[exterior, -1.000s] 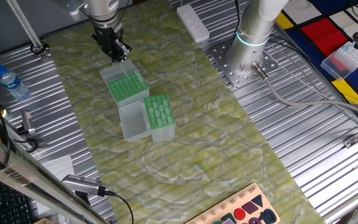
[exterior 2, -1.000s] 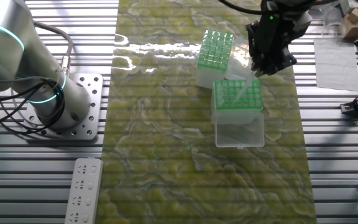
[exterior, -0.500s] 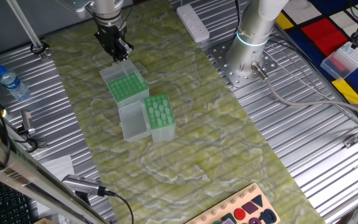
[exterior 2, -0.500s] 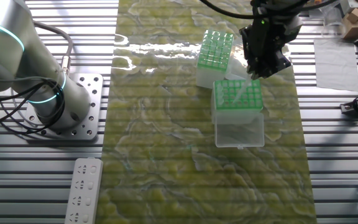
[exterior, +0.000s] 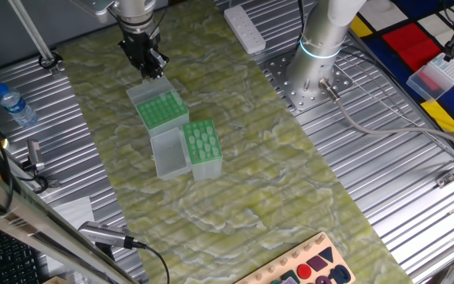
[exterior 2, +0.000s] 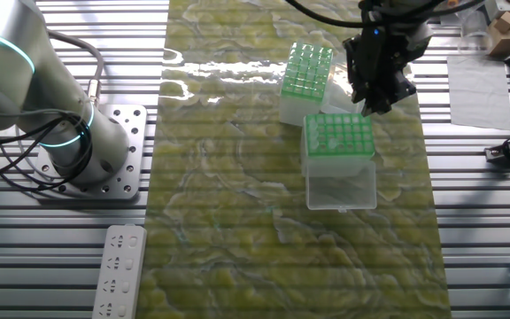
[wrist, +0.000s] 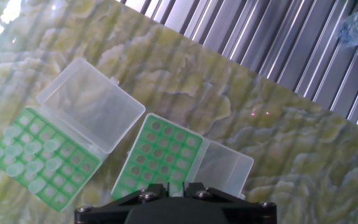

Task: Transfer all large pipette tips from one holder to another

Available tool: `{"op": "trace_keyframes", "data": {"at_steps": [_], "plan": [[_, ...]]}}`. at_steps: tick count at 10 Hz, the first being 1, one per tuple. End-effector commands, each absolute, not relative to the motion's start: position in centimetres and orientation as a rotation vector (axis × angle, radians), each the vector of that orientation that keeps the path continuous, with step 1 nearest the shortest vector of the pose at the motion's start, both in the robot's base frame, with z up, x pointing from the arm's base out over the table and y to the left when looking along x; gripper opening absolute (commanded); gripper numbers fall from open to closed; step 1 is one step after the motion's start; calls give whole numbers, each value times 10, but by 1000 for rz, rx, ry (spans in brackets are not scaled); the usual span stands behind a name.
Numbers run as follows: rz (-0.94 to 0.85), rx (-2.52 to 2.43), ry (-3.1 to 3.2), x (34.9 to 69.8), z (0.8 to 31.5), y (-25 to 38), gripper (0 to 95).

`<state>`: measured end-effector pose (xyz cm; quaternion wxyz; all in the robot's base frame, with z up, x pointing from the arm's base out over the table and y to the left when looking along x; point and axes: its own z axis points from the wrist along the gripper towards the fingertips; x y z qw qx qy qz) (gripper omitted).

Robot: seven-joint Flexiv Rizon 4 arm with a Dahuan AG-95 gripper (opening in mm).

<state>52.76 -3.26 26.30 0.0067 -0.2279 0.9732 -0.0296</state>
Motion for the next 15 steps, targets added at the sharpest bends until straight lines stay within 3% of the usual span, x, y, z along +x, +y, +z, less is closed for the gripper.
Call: {"op": "trace_keyframes", "data": {"at_steps": [1, 10, 15], "plan": [[-79, -640, 3073, 529, 263, -24, 190], [41, -387, 3179, 536, 242, 55, 190], [62, -229, 3188, 536, 210, 96, 190]]}}
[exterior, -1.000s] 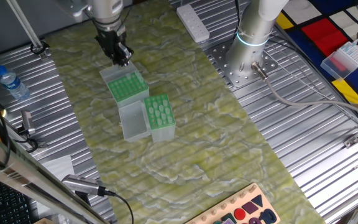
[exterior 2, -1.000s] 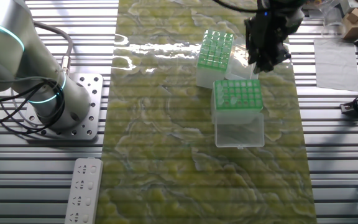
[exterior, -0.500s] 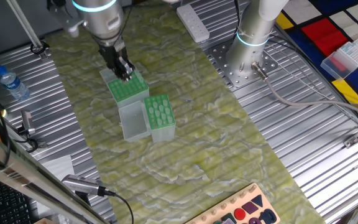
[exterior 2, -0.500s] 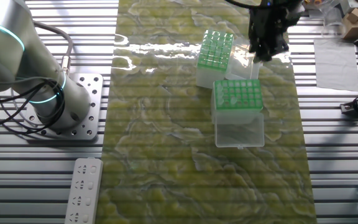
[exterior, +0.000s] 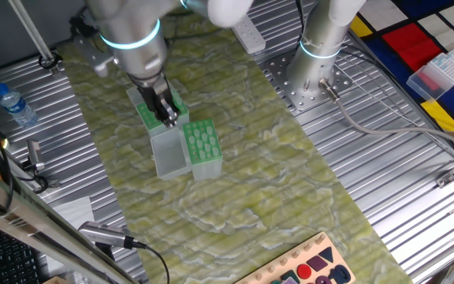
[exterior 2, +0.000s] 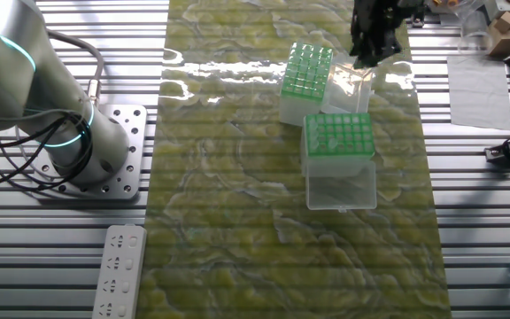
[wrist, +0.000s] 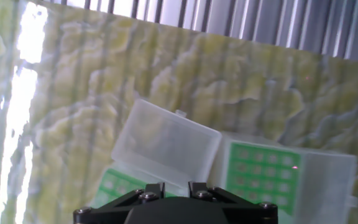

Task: Transfer all large pipette tips from one holder to another

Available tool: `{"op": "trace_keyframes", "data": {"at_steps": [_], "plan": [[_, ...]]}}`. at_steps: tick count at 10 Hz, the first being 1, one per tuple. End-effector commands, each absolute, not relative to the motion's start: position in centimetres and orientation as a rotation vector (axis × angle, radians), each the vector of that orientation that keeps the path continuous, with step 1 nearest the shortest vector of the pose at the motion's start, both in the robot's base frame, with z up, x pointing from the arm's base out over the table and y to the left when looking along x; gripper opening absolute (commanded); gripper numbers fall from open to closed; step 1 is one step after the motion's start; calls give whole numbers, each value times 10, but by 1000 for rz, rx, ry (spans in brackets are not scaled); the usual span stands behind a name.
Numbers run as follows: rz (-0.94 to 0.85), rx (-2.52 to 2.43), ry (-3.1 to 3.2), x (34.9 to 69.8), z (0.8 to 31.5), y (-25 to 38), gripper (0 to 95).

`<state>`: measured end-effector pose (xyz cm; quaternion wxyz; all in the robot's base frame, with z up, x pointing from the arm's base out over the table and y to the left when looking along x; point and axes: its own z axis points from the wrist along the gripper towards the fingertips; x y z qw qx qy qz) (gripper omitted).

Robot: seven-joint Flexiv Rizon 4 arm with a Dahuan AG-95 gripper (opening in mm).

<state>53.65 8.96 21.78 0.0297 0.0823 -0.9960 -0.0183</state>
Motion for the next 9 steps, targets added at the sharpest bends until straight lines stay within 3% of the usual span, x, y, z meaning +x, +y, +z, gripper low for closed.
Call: {"op": "trace_keyframes", "data": {"at_steps": [1, 6, 8, 9], "plan": [[-67, 191, -3085, 533, 203, 99, 190], [-165, 9, -3083, 523, 188, 94, 190], [-126, 33, -3084, 523, 189, 93, 190], [-113, 24, -3087, 523, 190, 91, 0]]}}
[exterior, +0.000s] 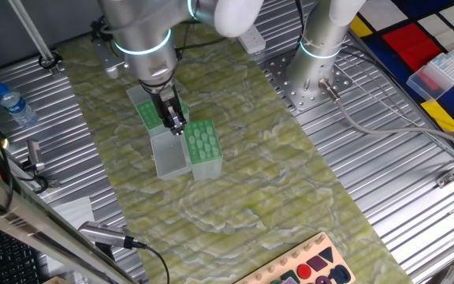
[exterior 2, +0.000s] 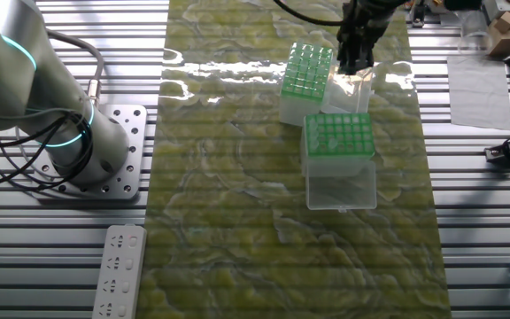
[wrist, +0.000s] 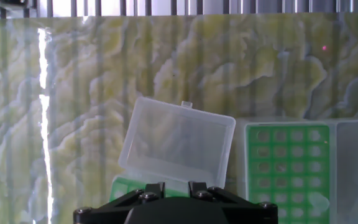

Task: Transfer all large pipette tips from one holder to another

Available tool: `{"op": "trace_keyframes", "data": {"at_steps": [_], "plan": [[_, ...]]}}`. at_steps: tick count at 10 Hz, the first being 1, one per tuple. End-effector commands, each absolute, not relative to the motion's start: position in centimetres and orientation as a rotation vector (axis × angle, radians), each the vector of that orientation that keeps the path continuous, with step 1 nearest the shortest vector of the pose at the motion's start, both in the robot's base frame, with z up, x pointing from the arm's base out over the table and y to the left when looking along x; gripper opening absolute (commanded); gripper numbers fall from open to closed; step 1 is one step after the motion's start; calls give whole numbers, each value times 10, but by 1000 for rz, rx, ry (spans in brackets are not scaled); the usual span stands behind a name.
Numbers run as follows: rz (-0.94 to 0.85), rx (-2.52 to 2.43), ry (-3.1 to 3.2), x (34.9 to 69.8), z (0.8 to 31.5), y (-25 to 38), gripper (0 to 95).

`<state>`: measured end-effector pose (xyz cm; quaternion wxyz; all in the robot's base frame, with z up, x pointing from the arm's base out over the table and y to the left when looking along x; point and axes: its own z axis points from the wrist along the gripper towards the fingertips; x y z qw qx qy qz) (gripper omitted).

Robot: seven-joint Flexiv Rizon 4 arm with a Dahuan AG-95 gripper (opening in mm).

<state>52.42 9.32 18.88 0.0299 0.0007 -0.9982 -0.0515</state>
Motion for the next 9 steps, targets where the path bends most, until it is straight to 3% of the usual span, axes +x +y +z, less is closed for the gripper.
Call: {"op": "trace_keyframes", "data": {"at_steps": [1, 2, 9], "plan": [[-106, 24, -3086, 523, 190, 91, 0], [-107, 35, -3082, 523, 190, 91, 190], [-170, 9, -3039, 523, 190, 91, 190]]}}
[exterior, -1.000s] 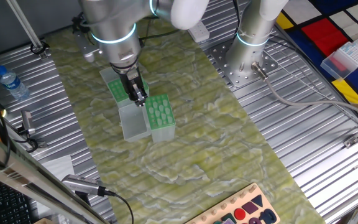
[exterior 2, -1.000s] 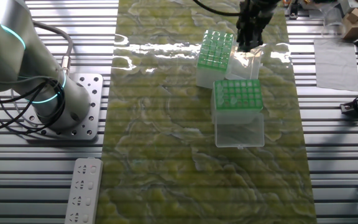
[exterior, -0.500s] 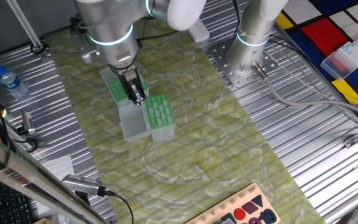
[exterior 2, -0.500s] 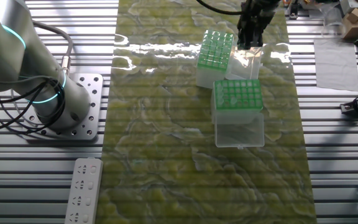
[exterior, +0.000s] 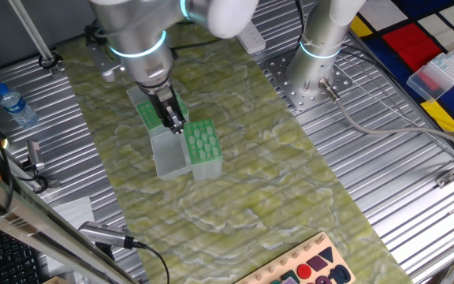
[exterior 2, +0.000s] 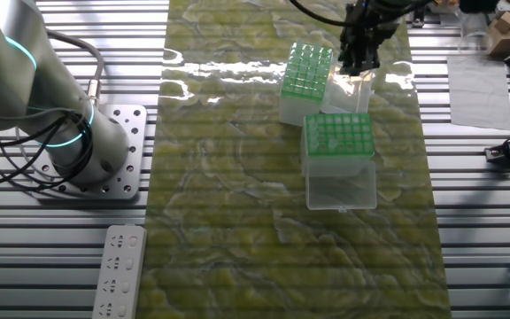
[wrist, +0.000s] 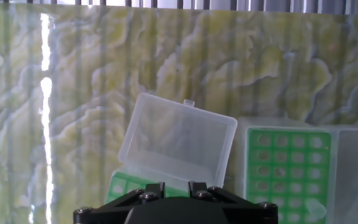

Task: Transfer all large pipette tips from one holder to another

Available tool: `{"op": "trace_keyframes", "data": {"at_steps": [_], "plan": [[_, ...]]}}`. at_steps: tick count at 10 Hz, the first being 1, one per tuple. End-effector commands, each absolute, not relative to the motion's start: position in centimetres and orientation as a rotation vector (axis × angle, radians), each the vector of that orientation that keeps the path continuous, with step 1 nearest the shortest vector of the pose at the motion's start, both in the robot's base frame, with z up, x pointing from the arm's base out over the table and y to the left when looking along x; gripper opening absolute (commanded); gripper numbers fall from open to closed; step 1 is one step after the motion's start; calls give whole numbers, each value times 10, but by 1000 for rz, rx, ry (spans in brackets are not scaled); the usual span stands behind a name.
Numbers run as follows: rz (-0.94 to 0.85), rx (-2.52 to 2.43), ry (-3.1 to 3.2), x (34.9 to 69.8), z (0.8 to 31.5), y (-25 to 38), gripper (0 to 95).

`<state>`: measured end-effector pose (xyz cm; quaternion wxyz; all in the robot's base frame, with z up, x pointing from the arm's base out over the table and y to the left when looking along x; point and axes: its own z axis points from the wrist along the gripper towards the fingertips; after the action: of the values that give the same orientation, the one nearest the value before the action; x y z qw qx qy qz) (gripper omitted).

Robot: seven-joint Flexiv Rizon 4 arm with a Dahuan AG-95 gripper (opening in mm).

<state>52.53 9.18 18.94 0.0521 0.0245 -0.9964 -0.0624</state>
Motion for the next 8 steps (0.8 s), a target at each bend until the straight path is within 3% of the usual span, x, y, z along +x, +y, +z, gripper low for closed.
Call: {"op": "trace_keyframes", "data": {"at_steps": [1, 8], "plan": [[-168, -19, -3039, 523, 190, 91, 190], [-152, -57, -3069, 515, 179, 103, 190]]}}
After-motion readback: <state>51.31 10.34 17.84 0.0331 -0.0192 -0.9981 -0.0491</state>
